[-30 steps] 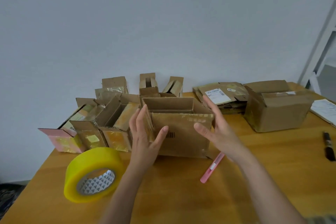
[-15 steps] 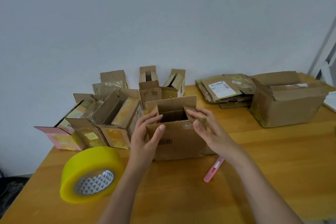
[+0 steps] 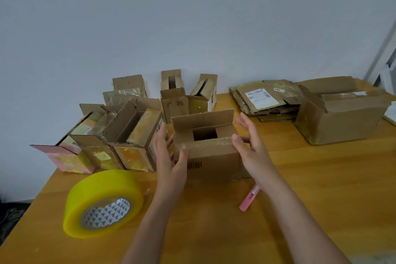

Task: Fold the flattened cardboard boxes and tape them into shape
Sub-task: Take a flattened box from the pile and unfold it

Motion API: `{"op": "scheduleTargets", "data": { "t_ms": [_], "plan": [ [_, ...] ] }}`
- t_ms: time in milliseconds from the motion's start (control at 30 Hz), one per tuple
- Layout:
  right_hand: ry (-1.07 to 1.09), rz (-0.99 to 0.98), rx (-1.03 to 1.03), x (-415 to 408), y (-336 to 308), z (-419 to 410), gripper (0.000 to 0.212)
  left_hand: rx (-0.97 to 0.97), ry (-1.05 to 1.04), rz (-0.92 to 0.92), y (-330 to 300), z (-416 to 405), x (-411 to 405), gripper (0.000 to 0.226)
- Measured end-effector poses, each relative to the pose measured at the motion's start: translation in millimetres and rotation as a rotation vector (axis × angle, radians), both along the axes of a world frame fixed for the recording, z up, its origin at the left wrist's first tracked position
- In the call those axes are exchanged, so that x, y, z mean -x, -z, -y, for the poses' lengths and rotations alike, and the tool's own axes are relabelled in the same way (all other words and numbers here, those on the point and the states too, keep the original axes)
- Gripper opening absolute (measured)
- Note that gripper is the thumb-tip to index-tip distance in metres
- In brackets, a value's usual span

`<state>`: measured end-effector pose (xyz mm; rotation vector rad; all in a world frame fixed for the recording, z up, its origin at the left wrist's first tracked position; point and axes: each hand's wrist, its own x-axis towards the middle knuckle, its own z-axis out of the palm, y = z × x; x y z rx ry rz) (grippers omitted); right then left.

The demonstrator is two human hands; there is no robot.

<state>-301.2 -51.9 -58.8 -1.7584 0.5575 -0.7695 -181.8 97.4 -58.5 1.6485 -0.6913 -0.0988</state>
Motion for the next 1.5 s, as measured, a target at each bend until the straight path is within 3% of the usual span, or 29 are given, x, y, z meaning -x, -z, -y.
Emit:
{"op": "scheduleTargets", "data": {
  "t_ms": [167,333,633,867,1133,1500],
  "plan": [
    [-0.056,-0.066,0.083,-4.1,-3.1,0.5,0.05,-0.046,0.078,-0.007,-4.6,1.9,-1.1,0.07],
    [-0.017,-0.018,0.128,0.0,2.4,-1.4,0.037,-0.057,0.047,-0.013,1.1,0.6,1.7,0.042],
    [0.094,0.066,0.082,1.6,1.4,-8.6,0.023,-0.089,-0.018,-0.041,-2.8,-11.0,17.9,0.038],
    [0.21,0.059,-0.042,-10.2,-6.5,-13.5,0.001,-0.011,-0.131,-0.384,-13.0,3.2,14.0,0.014],
    [0.315,0.113,-0.112,-16.5,-4.9,-18.0,0.018,0.128,-0.154,-0.467,-15.0,4.7,13.5,0.044],
    [0.319,0.2,-0.047,-15.5,5.6,-22.5,0.027,0.107,-0.198,-0.459,-18.2,7.2,18.3,0.038]
  ]
}}
